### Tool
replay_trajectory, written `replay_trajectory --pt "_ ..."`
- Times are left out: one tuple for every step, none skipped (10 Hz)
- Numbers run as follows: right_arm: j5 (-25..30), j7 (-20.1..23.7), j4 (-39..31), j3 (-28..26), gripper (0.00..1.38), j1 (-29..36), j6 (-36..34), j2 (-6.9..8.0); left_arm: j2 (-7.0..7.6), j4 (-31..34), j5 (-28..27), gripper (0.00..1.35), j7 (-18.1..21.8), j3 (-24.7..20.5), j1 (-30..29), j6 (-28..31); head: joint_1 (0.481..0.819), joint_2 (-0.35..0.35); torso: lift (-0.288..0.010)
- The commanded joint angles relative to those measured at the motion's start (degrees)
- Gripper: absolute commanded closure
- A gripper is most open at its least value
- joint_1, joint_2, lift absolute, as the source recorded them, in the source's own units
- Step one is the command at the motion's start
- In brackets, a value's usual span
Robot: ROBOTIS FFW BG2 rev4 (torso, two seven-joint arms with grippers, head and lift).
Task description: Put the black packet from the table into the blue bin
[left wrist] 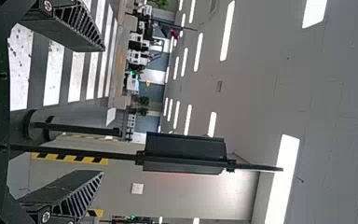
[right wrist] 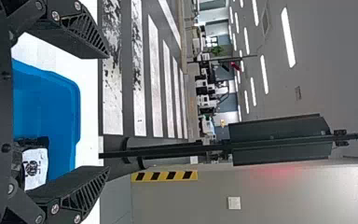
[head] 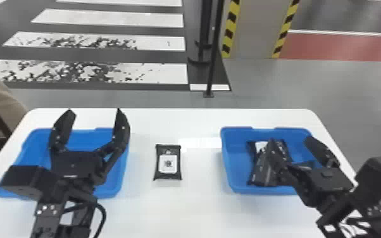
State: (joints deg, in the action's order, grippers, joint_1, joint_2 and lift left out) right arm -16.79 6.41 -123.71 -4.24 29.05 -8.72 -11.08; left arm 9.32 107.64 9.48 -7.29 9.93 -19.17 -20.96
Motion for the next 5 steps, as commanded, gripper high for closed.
replay_trajectory --pt "0.0 0.0 0.2 0.1 0.17 -0.1 0.0 0.01 0.00 0.0 0.0 0.09 0.0 -0.1 -0.1 0.0 0.695 -0.061 -0.110" --pt "0.1 0.0 0.0 0.1 0.17 -0.1 0.0 0.01 0.00 0.2 0.0 0.09 0.0 -0.2 -0.2 0.0 0.695 -0.059 -0.110" --pt "0.3 0.2 0.2 0.1 0.17 -0.2 0.0 0.01 0.00 0.2 0.0 0.09 0.0 -0.2 -0.1 0.3 0.695 -0.057 -0.110" --pt "0.3 0.2 0.6 0.6 0.17 -1.1 -0.3 -0.08 0.00 0.2 0.0 0.09 0.0 -0.2 -0.1 0.4 0.695 -0.057 -0.110" --pt "0.5 0.2 1.2 1.2 0.17 -2.3 -0.7 -0.26 0.00 0.2 0.0 0.09 0.0 -0.1 -0.1 0.6 0.695 -0.055 -0.110"
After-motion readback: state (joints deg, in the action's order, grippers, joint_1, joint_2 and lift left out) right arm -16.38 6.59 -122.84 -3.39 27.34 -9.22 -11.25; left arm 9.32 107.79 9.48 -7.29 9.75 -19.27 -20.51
